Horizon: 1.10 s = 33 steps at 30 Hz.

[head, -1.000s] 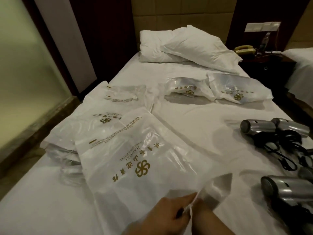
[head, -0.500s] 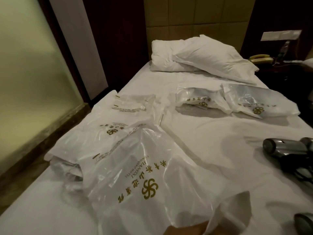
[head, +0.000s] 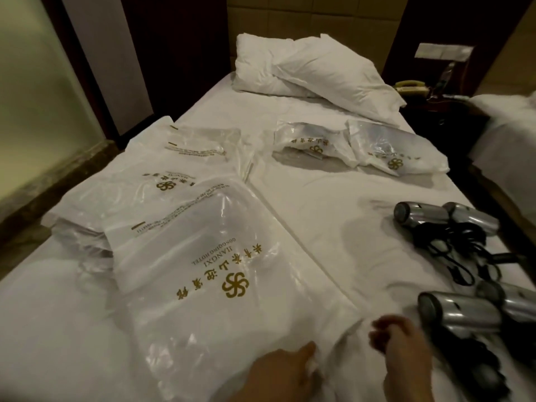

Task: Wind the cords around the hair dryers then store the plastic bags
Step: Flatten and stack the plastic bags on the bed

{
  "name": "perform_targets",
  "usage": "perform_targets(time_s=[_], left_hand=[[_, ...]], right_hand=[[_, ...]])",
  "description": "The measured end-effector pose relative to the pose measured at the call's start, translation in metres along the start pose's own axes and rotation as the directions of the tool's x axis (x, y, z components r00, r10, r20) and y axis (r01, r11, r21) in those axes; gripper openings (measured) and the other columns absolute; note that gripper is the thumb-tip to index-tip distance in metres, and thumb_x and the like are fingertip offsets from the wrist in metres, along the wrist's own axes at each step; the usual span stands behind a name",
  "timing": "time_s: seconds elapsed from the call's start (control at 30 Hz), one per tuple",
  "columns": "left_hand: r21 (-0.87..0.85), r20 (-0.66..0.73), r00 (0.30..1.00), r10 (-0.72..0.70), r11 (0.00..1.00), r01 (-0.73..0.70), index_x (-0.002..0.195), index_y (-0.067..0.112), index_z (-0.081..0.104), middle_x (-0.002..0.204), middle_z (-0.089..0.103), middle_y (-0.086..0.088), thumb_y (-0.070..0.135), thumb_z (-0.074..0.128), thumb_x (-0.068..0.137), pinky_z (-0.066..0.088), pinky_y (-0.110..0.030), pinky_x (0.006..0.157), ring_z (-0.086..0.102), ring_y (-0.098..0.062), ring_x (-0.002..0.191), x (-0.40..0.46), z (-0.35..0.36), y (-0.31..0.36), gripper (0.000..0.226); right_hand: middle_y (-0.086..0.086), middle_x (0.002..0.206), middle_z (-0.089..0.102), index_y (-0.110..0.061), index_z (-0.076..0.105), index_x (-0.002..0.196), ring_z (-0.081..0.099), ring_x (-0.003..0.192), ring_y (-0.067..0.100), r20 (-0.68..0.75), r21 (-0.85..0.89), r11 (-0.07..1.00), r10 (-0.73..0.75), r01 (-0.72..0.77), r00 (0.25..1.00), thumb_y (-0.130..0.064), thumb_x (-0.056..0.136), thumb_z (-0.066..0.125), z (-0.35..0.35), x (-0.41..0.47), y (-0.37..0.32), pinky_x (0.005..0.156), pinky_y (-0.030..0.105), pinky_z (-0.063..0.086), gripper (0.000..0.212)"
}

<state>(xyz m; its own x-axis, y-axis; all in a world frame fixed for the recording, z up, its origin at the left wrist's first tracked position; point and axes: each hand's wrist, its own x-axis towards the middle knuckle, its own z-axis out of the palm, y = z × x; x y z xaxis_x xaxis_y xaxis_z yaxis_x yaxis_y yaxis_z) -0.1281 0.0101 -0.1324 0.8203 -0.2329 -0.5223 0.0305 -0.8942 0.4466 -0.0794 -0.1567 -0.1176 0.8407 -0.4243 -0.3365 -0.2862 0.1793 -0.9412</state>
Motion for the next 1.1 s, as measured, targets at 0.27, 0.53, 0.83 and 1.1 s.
perform_targets(time_s=[0.27,0.53,0.83,1.1], left_hand=[[-0.589,-0.509,0.709,-0.488,0.798,0.126,0.148,0.013,0.013,0.152,0.015,-0.007,0.03,0.05,0.095,0.033,-0.026,0.102,0.037,-0.021,0.132,-0.001,-0.026,-0.036,0.067],[-0.991,-0.1,0.29,-0.952,0.122,0.058,0.145,0.002,0.012,0.149,0.014,-0.023,0.027,0.079,0.071,0.041,-0.055,0.1,0.04,-0.046,0.126,-0.011,-0.034,-0.129,0.103],[-0.882,0.119,0.552,-0.825,-0.343,-0.323,0.119,-0.009,0.052,0.082,0.056,-0.015,0.007,0.063,0.088,0.044,-0.018,0.032,0.051,-0.024,0.061,-0.027,-0.04,-0.135,0.037],[-0.942,0.031,0.754,-0.656,-0.271,-0.198,0.093,0.0,0.054,0.053,0.065,-0.015,0.003,0.052,0.092,0.04,-0.016,0.029,0.06,-0.019,0.036,-0.066,-0.059,-0.131,0.003]], right_hand=[[0.008,0.138,0.046,-0.017,0.04,0.138,0.061,0.107,0.007,0.703,-0.494,0.67,-0.066,0.554,0.708,-0.017,0.093,0.052,0.149,-0.009,-0.016,0.093,0.027,0.045,0.047],[0.008,0.158,-0.004,-0.017,-0.007,0.15,0.044,0.126,0.035,0.453,-0.784,0.534,0.142,0.317,0.88,-0.04,0.078,0.071,0.17,0.063,0.019,0.085,0.04,0.052,0.109],[0.009,0.077,0.049,-0.005,0.056,0.096,0.049,0.062,0.017,0.489,-0.616,0.783,0.466,-0.085,0.737,-0.024,0.081,0.074,0.165,0.074,-0.001,0.056,0.029,0.054,0.029],[0.01,0.079,0.05,-0.007,0.058,0.105,0.049,0.059,0.016,0.394,-0.701,0.672,0.644,-0.239,0.655,-0.028,0.078,0.075,0.115,0.076,-0.028,0.05,0.03,0.054,0.038]])
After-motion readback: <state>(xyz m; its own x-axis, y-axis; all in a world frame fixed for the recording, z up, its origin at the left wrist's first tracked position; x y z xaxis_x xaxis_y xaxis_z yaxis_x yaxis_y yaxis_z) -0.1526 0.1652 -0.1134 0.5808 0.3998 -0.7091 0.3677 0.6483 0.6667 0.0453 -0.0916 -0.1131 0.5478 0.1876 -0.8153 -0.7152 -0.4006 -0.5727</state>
